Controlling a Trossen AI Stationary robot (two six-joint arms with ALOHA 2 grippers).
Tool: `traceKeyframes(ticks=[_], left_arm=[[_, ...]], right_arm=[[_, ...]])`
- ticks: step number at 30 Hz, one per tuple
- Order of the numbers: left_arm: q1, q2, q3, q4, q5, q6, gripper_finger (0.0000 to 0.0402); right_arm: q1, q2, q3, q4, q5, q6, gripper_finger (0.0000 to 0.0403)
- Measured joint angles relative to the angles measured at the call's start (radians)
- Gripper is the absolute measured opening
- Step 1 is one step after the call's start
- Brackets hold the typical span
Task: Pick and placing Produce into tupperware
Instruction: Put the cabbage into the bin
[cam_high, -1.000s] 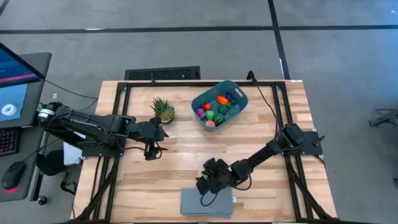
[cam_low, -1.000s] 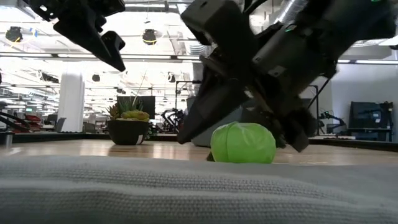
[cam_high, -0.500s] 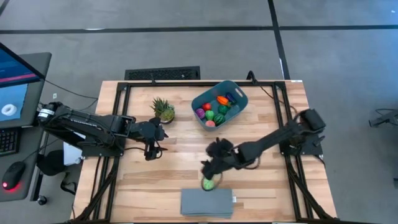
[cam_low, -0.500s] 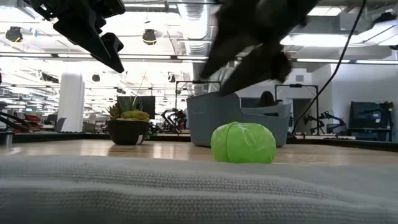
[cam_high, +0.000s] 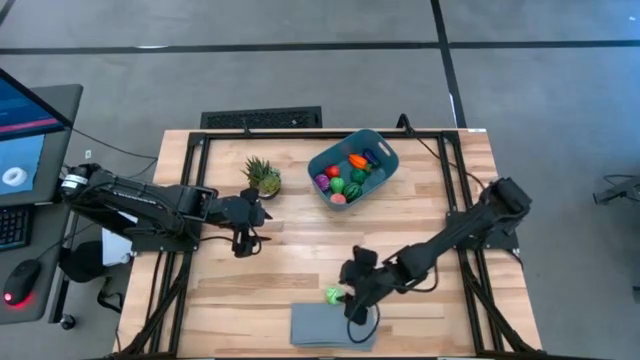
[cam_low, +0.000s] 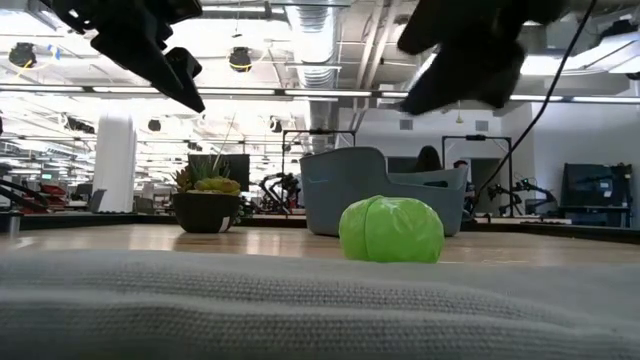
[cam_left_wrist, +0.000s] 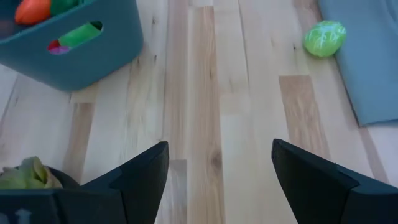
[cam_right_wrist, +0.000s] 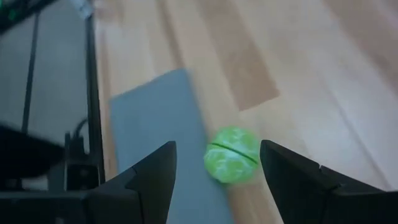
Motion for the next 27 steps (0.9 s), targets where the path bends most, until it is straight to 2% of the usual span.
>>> traceKeyframes(ticks=[2,6,11,17,27], left_arm=[[0.000,0.000,0.000,0.012,0.000,0.001,0.0274],[0.001,0.000,0.000,0.000,-0.001,-0.010,0.0274],[0.000,0.000,0.000,-0.009,0.000,-0.041,0.0274],[0.000,0.000,0.000,-0.013,-0.007,-0.053,0.0274],[0.000,0.000,0.000,-0.014,-0.018,-0.066,0.0274]], right_arm=[[-0.006,0.042,0.008,0.032,-0.061,-0.072,0.0256],[-0.023,0.099,0.025,0.022,-0.161,-0.085,0.0256],[-0.046,0.110,0.027,0.022,-0.160,-0.086,0.0256],[-0.070,0.104,0.028,0.023,-0.155,-0.169,0.0256],[-0.108,0.104,0.028,0.034,-0.271,-0.300,0.0256]])
